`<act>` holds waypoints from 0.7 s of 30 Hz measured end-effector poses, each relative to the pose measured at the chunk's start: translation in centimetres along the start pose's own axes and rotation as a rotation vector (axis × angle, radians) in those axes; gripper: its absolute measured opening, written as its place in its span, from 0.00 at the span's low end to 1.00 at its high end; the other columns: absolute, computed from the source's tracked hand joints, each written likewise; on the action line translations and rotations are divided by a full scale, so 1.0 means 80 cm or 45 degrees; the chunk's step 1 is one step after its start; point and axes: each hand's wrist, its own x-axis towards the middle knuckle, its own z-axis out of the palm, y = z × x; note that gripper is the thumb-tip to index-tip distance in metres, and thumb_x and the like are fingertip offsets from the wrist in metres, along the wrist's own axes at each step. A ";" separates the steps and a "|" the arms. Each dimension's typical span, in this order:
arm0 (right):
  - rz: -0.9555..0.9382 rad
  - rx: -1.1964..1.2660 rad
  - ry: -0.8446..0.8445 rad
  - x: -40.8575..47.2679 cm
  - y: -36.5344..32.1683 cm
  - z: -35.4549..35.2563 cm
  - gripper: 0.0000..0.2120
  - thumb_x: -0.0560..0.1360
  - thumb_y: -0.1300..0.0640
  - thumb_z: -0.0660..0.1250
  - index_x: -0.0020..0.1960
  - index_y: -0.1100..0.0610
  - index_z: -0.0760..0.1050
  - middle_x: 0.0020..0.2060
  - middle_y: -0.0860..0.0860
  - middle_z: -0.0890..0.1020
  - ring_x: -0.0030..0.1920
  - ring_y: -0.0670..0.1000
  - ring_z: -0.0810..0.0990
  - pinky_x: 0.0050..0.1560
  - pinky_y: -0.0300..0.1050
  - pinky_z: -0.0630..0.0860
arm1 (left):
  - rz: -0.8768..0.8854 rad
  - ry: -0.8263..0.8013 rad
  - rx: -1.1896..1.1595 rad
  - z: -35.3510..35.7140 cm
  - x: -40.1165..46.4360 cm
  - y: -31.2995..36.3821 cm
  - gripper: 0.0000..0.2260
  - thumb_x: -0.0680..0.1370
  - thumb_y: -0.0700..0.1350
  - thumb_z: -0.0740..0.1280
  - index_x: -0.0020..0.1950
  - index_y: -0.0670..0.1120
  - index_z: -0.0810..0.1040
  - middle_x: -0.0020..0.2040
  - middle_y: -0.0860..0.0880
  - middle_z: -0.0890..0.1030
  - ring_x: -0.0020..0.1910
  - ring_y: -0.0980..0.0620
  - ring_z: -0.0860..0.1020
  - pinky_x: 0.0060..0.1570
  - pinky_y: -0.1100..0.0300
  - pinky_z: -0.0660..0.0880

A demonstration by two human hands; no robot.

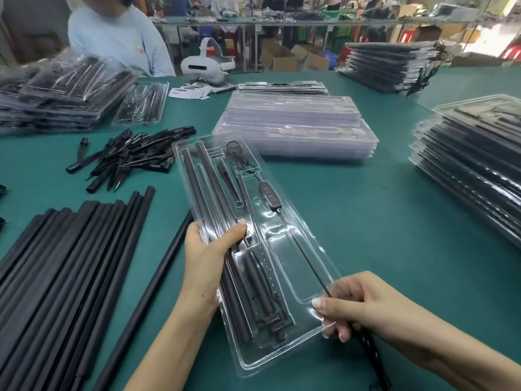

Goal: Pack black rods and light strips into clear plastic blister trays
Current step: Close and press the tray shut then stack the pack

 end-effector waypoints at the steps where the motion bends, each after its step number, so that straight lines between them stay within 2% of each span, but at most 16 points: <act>1: -0.016 0.015 0.026 0.001 0.001 0.001 0.13 0.67 0.49 0.73 0.28 0.54 0.78 0.26 0.52 0.81 0.28 0.47 0.78 0.30 0.29 0.68 | -0.004 0.006 0.006 -0.001 0.001 0.000 0.39 0.70 0.51 0.73 0.76 0.51 0.57 0.68 0.56 0.67 0.63 0.58 0.68 0.57 0.61 0.62; 3: -0.019 0.041 0.050 0.001 0.002 0.003 0.12 0.66 0.50 0.72 0.28 0.55 0.78 0.27 0.54 0.81 0.28 0.48 0.78 0.30 0.30 0.69 | -0.012 0.018 0.021 -0.002 0.003 0.001 0.41 0.70 0.52 0.74 0.77 0.49 0.55 0.74 0.51 0.64 0.69 0.52 0.66 0.59 0.57 0.62; 5: 0.023 0.028 0.009 0.002 -0.002 0.002 0.12 0.66 0.48 0.72 0.29 0.54 0.78 0.27 0.53 0.81 0.29 0.48 0.78 0.30 0.31 0.68 | -0.012 0.033 0.023 -0.005 0.004 0.002 0.41 0.69 0.52 0.74 0.76 0.50 0.56 0.74 0.50 0.64 0.70 0.49 0.66 0.60 0.56 0.62; 9: 0.168 -0.094 -0.166 0.005 -0.012 -0.003 0.13 0.68 0.43 0.73 0.35 0.52 0.80 0.36 0.54 0.85 0.31 0.44 0.78 0.29 0.33 0.64 | -0.045 -0.015 0.035 -0.013 0.009 0.009 0.45 0.63 0.55 0.77 0.75 0.47 0.59 0.72 0.47 0.69 0.68 0.47 0.70 0.67 0.51 0.64; 11: 0.227 -0.077 -0.247 0.005 -0.015 -0.005 0.12 0.67 0.44 0.74 0.37 0.53 0.81 0.39 0.56 0.85 0.33 0.45 0.80 0.30 0.32 0.66 | -0.051 -0.032 0.037 -0.014 0.008 0.012 0.46 0.63 0.55 0.77 0.75 0.47 0.58 0.71 0.48 0.69 0.67 0.48 0.70 0.65 0.54 0.65; 13: 0.256 -0.036 -0.303 0.003 -0.013 -0.005 0.13 0.66 0.44 0.74 0.36 0.54 0.82 0.39 0.56 0.85 0.33 0.45 0.80 0.30 0.33 0.65 | -0.058 -0.017 0.024 -0.014 0.008 0.012 0.47 0.64 0.54 0.77 0.76 0.47 0.56 0.72 0.47 0.68 0.68 0.48 0.69 0.64 0.54 0.65; 16: 0.198 0.012 -0.256 0.001 -0.006 -0.002 0.15 0.63 0.43 0.76 0.35 0.56 0.82 0.37 0.57 0.85 0.31 0.45 0.78 0.35 0.40 0.63 | -0.087 -0.044 -0.008 -0.015 0.008 0.012 0.46 0.62 0.54 0.78 0.75 0.46 0.60 0.68 0.47 0.73 0.65 0.48 0.73 0.67 0.50 0.66; 18: 0.118 0.055 -0.165 0.000 -0.001 0.003 0.14 0.63 0.45 0.76 0.33 0.56 0.82 0.33 0.56 0.84 0.29 0.45 0.77 0.34 0.37 0.66 | -0.127 -0.034 0.018 -0.014 0.009 0.010 0.40 0.62 0.53 0.78 0.70 0.46 0.67 0.61 0.49 0.79 0.58 0.50 0.78 0.61 0.52 0.72; 21: 0.017 0.144 -0.050 -0.004 0.002 0.009 0.12 0.65 0.51 0.74 0.30 0.58 0.80 0.29 0.57 0.82 0.25 0.45 0.76 0.29 0.32 0.69 | -0.184 -0.033 -0.028 -0.011 0.006 0.008 0.26 0.65 0.48 0.76 0.60 0.47 0.72 0.46 0.50 0.85 0.43 0.53 0.84 0.42 0.58 0.77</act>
